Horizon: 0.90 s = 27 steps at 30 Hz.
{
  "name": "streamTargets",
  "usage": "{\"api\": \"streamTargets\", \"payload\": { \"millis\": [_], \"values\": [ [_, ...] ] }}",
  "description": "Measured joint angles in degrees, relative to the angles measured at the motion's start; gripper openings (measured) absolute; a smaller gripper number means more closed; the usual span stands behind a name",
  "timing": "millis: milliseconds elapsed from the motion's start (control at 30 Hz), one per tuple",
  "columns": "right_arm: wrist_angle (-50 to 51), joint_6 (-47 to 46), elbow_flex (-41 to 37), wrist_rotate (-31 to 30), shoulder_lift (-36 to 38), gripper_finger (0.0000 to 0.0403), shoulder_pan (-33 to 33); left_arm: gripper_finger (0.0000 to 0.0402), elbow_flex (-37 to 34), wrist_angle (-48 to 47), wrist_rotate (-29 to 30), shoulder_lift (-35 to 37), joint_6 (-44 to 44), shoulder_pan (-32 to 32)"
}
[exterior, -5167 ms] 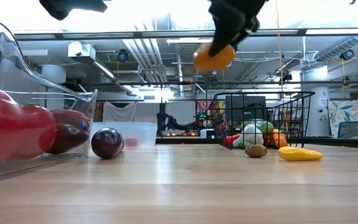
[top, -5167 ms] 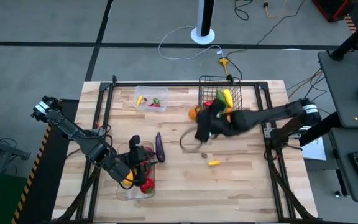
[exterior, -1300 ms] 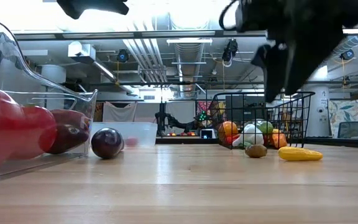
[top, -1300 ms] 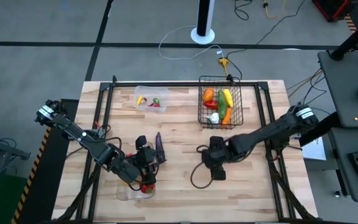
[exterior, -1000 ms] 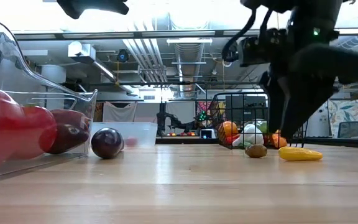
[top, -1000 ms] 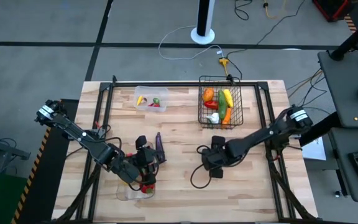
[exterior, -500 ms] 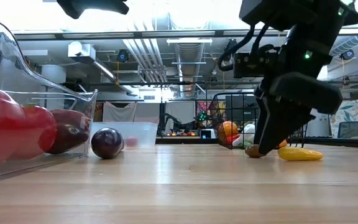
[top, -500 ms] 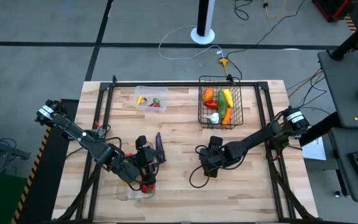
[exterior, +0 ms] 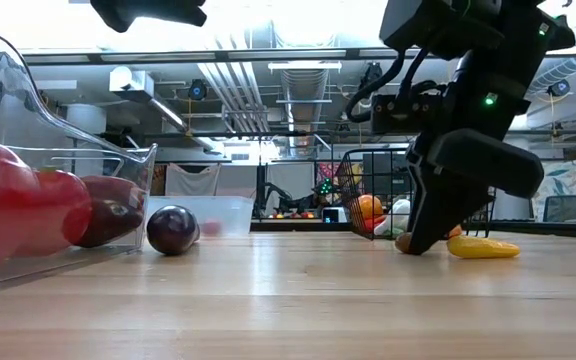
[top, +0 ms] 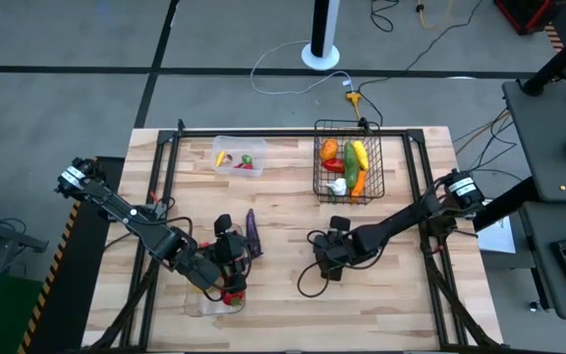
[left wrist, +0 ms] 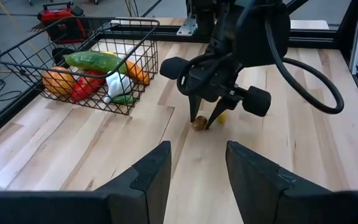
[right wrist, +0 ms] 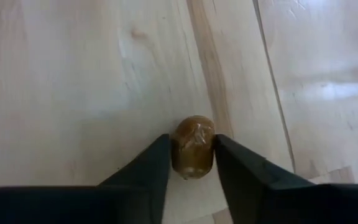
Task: Sort produce into baskets
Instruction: Put the date into the wire basket
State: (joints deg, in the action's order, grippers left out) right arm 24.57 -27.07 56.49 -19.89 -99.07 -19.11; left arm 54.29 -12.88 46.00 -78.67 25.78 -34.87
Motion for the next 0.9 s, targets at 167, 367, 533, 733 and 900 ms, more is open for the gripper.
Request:
{"api": "streamTargets", "payload": {
  "millis": [167,367,533,733,900],
  "values": [
    [0.1,0.0,0.0,-0.3,0.0,0.0067,0.0,0.0137,-0.1,0.0,0.0,0.0,0.0,0.0],
    [-0.8,0.4,0.0,-0.6,0.6,0.0047,0.0,0.0137,-0.2,0.8,-1.3,0.0,-1.6,0.0],
    [-14.2,6.3,0.0,-1.1,2.3,0.0055,-0.1,0.0137,-2.1,13.2,-13.2,-2.0,-15.1,0.0],
    [-33.6,19.4,0.0,0.2,3.0,0.0056,-1.6,0.0137,-2.0,17.3,-12.4,-6.2,-17.7,0.5],
    [-40.6,32.4,0.5,-9.2,3.0,0.0056,-4.5,0.0137,-1.9,17.6,-12.2,-7.3,-12.6,2.2]
  ]
}}
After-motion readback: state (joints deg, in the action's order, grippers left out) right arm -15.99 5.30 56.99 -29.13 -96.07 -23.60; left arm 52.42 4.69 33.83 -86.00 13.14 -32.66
